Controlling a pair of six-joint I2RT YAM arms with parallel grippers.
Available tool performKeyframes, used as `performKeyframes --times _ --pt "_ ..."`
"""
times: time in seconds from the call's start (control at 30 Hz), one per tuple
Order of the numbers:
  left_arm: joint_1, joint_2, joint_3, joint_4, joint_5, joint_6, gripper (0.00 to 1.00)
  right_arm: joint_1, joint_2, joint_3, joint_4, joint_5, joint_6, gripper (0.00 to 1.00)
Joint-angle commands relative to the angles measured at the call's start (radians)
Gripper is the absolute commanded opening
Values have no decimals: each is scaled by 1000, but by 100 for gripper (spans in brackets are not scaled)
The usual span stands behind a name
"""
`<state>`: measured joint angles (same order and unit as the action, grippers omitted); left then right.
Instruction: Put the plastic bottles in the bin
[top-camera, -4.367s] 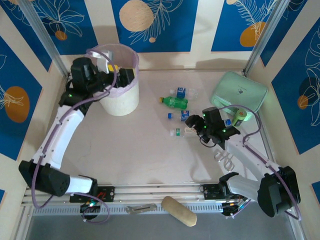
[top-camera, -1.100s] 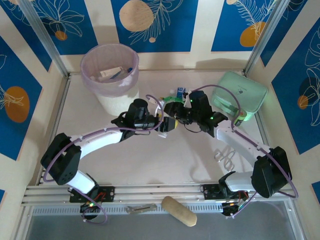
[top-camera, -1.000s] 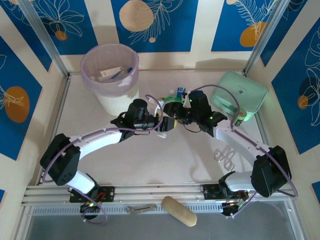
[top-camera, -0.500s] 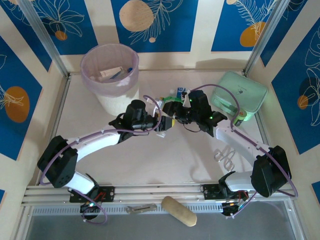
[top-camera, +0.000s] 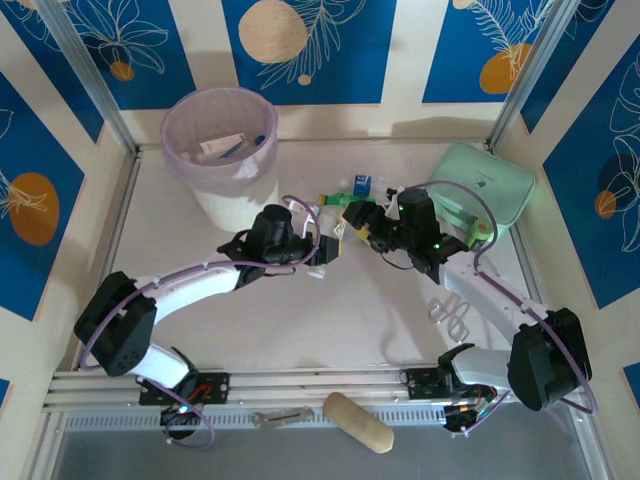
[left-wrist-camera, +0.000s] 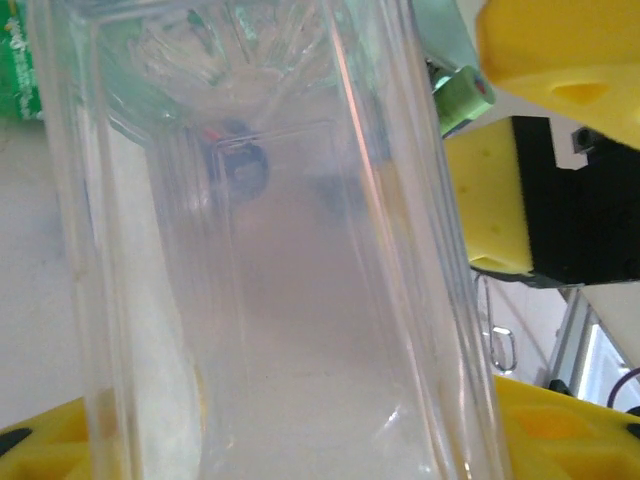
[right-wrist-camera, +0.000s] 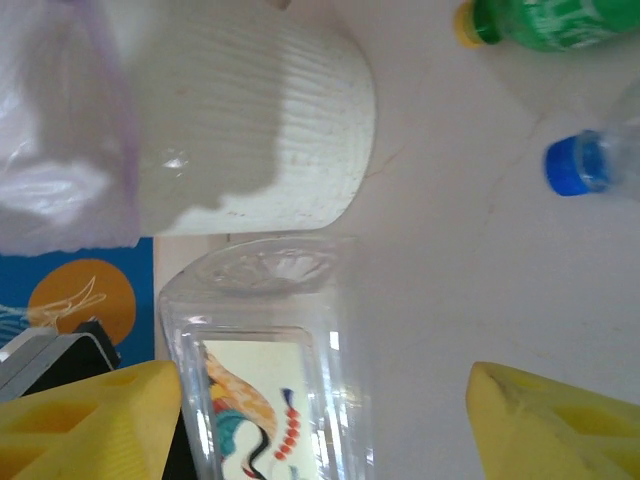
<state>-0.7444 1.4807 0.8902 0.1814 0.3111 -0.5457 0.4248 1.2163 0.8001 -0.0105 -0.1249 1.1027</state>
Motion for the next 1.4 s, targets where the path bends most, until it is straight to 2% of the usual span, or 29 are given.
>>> performKeyframes --times 0.0,0.1,0.37,0.57,0.67,0.97,1.13,1.37 --pt "1 -9 17 -54 -31 17 55 -18 -37 -23 1 34 38 76" --pt "4 -29 88 -159 -70 109 55 -24 -46 -27 -38 67 36 77" --pt "56 -25 409 -478 -259 455 55 -26 -32 -52 -50 83 42 78" --pt "116 3 631 -596 -436 717 56 -28 -41 -69 -62 100 33 78" --pt "169 17 714 -609 -478 808 56 -32 -44 -71 -66 105 26 78" --pt "388 67 859 -626 -467 878 55 -34 -52 -80 -76 107 14 79" --pt "458 115 895 -656 -493 924 57 -34 -71 -81 -89 125 -3 79" --pt "545 190 900 -646 -480 878 56 -33 -102 -80 -109 139 -19 79"
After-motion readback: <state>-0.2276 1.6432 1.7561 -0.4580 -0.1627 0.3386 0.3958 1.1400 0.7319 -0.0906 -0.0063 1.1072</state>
